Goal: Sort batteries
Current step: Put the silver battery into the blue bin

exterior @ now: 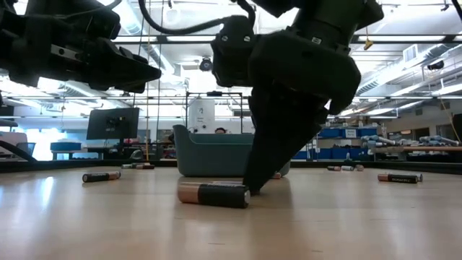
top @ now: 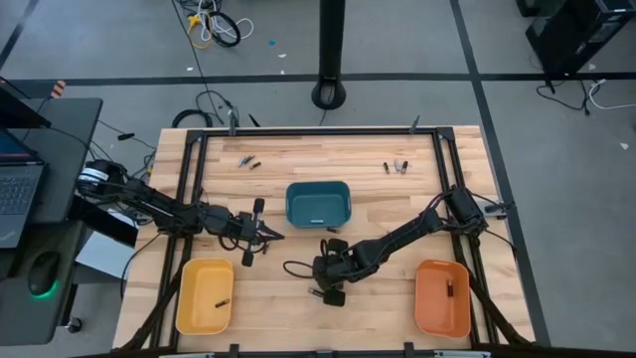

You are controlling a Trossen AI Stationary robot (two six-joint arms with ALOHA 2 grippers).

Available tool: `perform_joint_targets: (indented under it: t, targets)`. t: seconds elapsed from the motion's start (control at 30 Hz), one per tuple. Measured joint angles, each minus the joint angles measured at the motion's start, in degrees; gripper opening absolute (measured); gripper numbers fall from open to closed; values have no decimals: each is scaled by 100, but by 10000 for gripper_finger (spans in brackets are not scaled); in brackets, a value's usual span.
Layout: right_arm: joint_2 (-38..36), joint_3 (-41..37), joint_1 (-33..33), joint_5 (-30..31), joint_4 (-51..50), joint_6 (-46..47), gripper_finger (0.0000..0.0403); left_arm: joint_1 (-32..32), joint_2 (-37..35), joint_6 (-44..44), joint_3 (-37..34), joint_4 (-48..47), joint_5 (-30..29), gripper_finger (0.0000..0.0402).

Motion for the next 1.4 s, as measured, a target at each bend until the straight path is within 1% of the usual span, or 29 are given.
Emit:
perform_joint_targets:
  t: [0.17, 0.33, 0.47, 0.63, 0.9, 1.13, 1.4]
  targets:
    - [5, 4, -133, -34, -233, -119, 132, 0, 0, 0, 0, -33, 2, 4]
    - [13, -2, -204, -133, -232, -402, 116, 0, 0, 0, 0, -46, 2, 4]
    - [16, -29, -258, -227, -211, -567, 85, 0, 0, 0, 0, -50, 4, 4]
    - [-4, -281, -305, -388, 107, -639, 39, 0, 0, 0, 0, -52, 4, 4]
    - [-19, -349, -309, -445, 202, -628, 38, 0, 0, 0, 0, -52, 6, 4]
    - [-59, -148, -309, -464, 24, -740, 38, 0, 0, 0, 0, -52, -13, 4]
    - [-135, 90, -311, -277, -202, -934, 35, 0, 0, 0, 0, -71, -17, 4]
